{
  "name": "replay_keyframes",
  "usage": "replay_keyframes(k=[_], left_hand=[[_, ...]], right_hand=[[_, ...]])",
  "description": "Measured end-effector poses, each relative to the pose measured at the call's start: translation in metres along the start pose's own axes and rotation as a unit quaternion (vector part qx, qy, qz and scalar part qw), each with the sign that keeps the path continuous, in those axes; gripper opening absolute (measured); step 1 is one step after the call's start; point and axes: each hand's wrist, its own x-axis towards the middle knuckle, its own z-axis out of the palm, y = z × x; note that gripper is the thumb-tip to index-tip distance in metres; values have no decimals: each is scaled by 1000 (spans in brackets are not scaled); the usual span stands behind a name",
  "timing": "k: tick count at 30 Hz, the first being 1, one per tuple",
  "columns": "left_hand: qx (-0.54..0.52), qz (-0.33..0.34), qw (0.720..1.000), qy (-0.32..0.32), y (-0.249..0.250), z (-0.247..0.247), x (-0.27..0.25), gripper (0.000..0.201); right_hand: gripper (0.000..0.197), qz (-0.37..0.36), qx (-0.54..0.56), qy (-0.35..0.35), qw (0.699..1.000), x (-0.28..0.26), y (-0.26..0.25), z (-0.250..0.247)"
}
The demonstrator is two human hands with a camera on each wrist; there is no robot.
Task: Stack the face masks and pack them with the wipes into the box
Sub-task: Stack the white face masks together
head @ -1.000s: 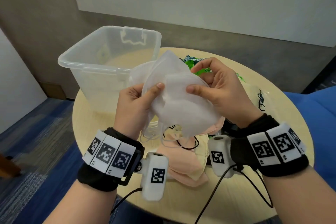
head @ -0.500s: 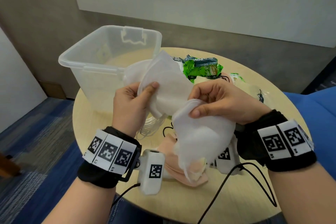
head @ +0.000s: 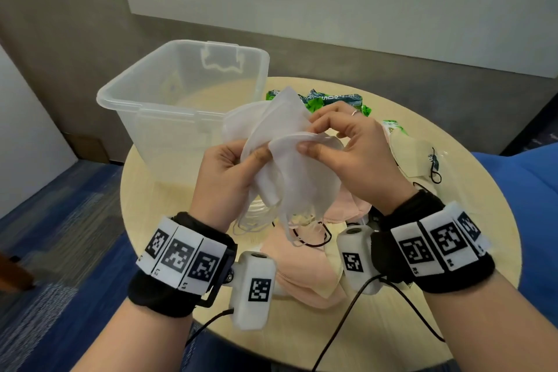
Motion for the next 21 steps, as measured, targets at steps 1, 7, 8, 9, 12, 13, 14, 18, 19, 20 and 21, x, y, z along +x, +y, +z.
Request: replay_keyframes(k=[1,7,8,9,12,13,14,18,19,20,21], left_hand=[[1,2,1000,-2,0,0,-1,18],[-11,-1,1000,-8,-1,1,-2,15],[-8,0,1000,-8,-1,2,-2,16],[-8,-1,1000,-8,-1,3,-2,17],[-10,-18,1000,-6,-1,2,-1,20],[-6,-21,1000,-3,-2,0,0,22],[1,-22,1000,-1,-3,-3,1,24],[14,-22,1000,-4,-4,-7,3,23],[11,-24,1000,-9,-4,-6,3,22],[6,-27,999,-16,-3,-4,2,21],[-1,-30,999,-23,-3,-2,2,20]], right_hand=[[12,10,8,4,1000,0,0,0],[13,52,62,27,996,2,-4,-1],[13,52,66,27,996,2,-4,-1],[13,52,70,26,996,2,-4,0],[17,52,83,25,995,1,-3,-4],[18,52,89,24,994,1,-2,-6],[18,52,97,22,994,1,-2,-9],[26,53,109,13,993,-1,1,-14],[25,50,102,14,993,-2,1,-14],[24,47,94,16,994,-2,2,-13],[24,46,89,19,995,-2,2,-12]])
